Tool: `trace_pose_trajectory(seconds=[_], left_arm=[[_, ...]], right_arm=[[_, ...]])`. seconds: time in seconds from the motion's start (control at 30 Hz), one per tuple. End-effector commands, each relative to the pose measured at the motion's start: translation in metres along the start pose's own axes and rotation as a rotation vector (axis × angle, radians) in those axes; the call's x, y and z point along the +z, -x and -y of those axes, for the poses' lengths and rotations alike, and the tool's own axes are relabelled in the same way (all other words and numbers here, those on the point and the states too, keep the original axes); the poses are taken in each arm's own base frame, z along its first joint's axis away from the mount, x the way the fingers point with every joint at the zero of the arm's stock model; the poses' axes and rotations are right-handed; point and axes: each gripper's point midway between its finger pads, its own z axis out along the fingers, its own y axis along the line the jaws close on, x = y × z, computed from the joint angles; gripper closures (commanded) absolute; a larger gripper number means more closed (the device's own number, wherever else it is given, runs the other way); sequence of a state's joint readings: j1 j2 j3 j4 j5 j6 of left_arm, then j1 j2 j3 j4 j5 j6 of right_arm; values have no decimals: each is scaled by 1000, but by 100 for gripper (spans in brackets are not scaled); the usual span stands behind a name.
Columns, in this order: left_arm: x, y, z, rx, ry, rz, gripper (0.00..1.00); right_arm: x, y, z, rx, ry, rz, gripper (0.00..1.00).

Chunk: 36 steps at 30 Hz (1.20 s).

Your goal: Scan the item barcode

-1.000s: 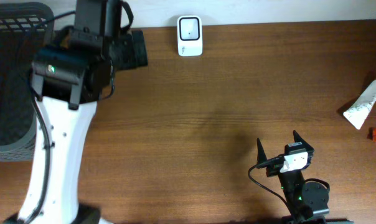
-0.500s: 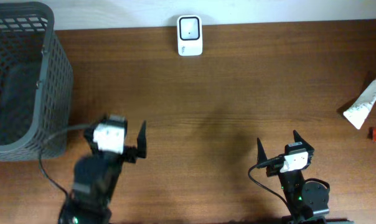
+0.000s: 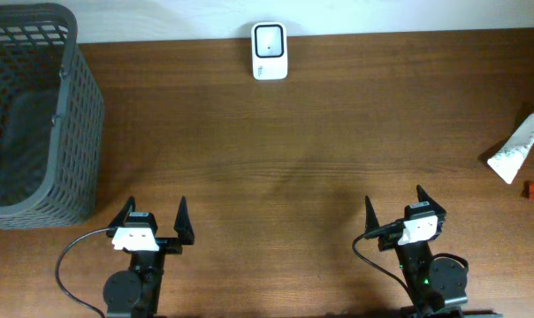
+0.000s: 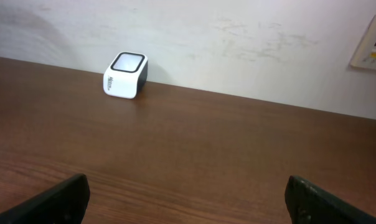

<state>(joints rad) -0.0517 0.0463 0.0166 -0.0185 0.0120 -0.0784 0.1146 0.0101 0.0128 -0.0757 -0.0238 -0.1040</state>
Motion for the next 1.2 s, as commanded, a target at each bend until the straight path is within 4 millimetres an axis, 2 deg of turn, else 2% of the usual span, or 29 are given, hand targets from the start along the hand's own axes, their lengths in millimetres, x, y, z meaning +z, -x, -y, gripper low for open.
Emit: trace_pose_trajectory(seconds=[0.0,0.33,0.57,1.17], left_arm=[[-2,-10,3,-15,-21,-32,1],[-2,-11,3,97,-23,-33,1],[-2,-11,-3,97,11,-36,1],[-2,-10,-1,97,-1,-32,1]], right_arm=[[0,-3,3,7,-14,-6,1],[0,-3,3,7,-14,-6,1],[0,-3,3,7,-14,-6,1],[0,-3,3,7,-14,-6,1]])
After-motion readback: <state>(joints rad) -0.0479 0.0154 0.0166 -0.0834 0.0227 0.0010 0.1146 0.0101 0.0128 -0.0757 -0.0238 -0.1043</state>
